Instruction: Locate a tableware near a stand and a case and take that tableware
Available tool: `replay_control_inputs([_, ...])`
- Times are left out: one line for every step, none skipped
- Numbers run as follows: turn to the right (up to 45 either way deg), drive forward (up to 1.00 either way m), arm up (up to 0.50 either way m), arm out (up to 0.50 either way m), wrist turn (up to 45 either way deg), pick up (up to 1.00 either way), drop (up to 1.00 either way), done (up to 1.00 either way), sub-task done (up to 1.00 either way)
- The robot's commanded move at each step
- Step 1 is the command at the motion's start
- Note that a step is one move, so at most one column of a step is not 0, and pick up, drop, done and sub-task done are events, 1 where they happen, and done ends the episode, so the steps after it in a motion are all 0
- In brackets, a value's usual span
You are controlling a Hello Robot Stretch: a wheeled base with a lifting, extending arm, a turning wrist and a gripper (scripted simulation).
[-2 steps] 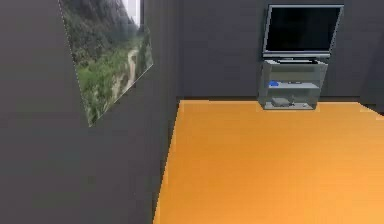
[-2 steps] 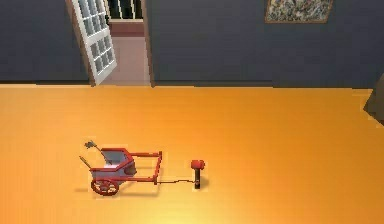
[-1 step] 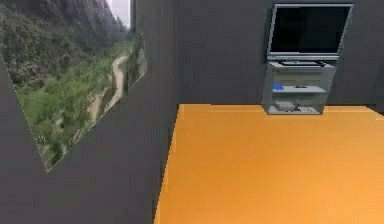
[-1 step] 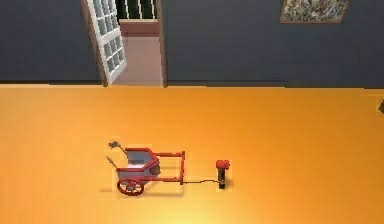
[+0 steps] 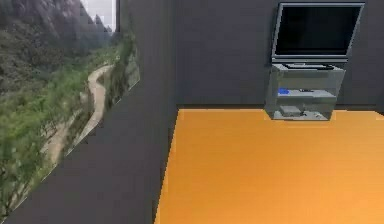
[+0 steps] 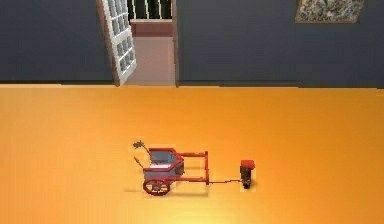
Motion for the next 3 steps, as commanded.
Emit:
replay_control_inputs([45.0, 0.00, 0.00, 0.00, 0.0, 0.00, 0.00, 0.00, 0.00])
replay_control_inputs([45.0, 0.00, 0.00, 0.00, 0.0, 0.00, 0.00, 0.00, 0.00])
replay_control_inputs([0.0, 0.25, 0.00, 0.00, 0.0, 0.00, 0.00, 0.00, 0.00])
